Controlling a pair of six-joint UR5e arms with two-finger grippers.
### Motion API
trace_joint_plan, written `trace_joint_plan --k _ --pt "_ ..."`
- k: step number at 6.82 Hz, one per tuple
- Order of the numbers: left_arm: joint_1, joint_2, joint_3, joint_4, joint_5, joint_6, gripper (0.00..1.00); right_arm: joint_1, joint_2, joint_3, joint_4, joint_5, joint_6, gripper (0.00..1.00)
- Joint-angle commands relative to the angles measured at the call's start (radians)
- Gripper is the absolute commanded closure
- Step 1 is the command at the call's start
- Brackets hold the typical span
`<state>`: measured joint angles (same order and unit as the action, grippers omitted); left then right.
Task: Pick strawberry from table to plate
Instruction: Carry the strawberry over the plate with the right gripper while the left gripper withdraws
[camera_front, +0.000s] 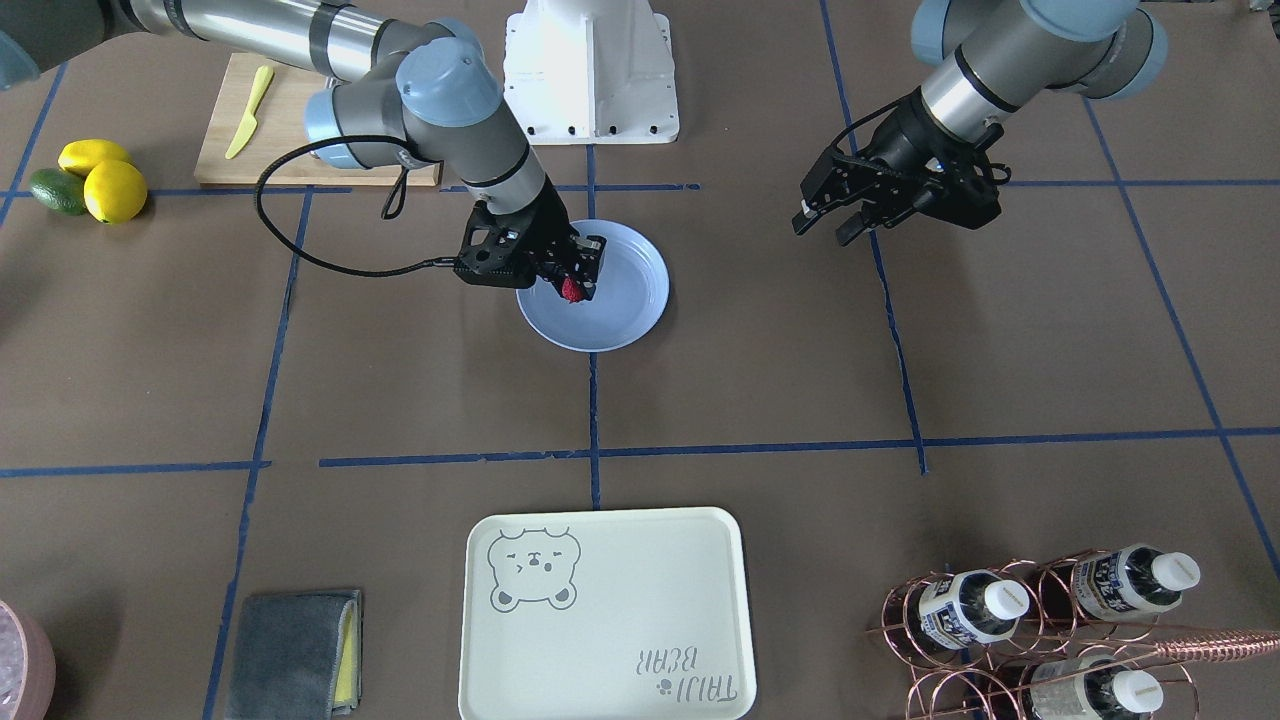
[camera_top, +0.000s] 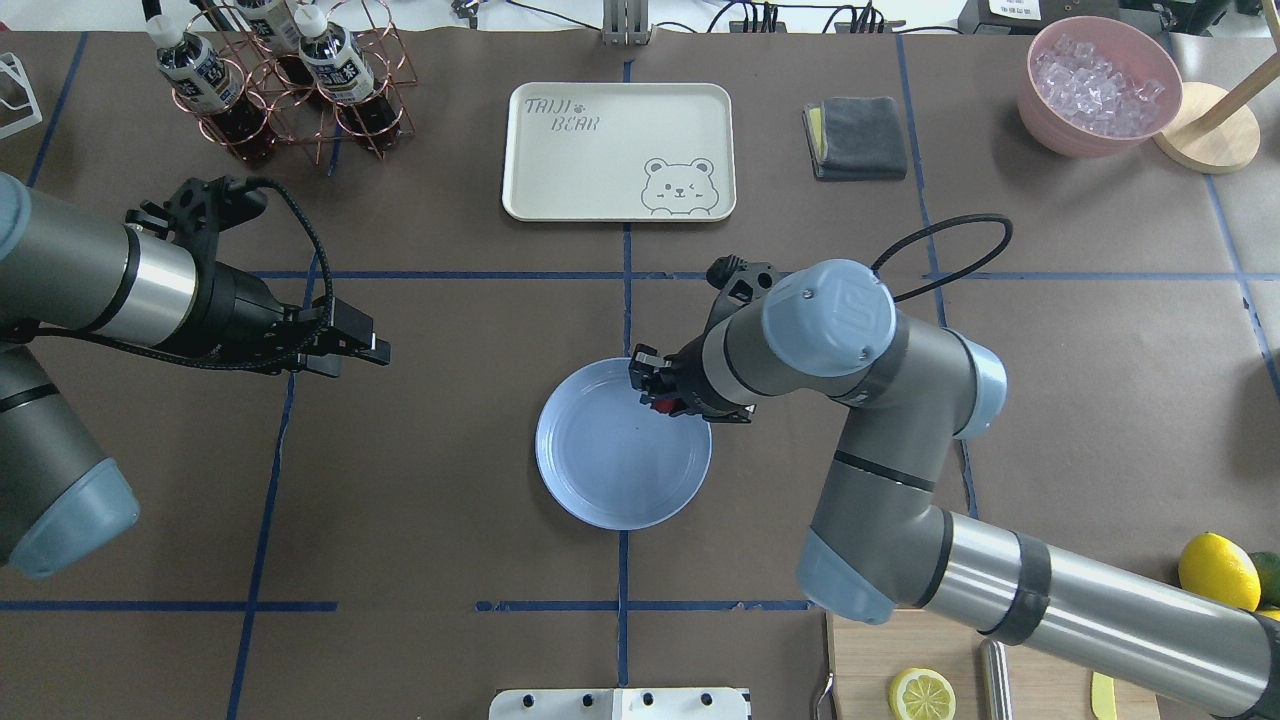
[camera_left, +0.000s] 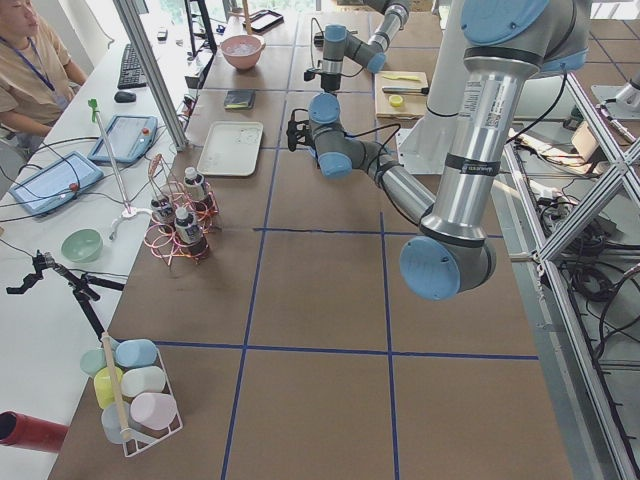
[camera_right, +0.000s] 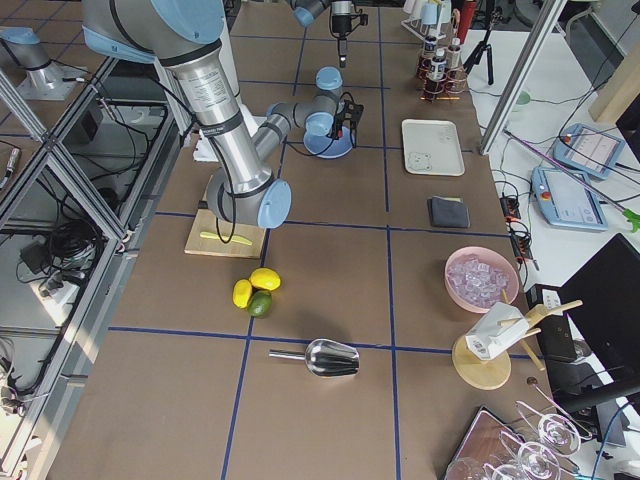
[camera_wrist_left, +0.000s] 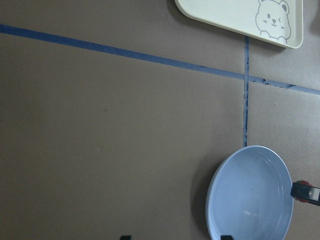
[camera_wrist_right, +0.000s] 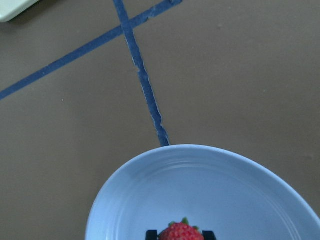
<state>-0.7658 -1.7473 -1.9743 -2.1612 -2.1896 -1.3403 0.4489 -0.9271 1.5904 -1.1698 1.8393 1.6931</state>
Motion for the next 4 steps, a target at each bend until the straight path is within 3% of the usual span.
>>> trace_joint_plan --k 1,4 --pt "-0.001 0.005 -0.003 0.0 0.002 0.0 0.32 -0.053 0.022 -0.035 -0.007 -0.069 0.004 1.0" --pt "0.005 -0.003 0.003 -0.002 0.002 -0.003 0.31 -0.064 0.02 -0.041 -0.046 -0.071 -0.004 1.0"
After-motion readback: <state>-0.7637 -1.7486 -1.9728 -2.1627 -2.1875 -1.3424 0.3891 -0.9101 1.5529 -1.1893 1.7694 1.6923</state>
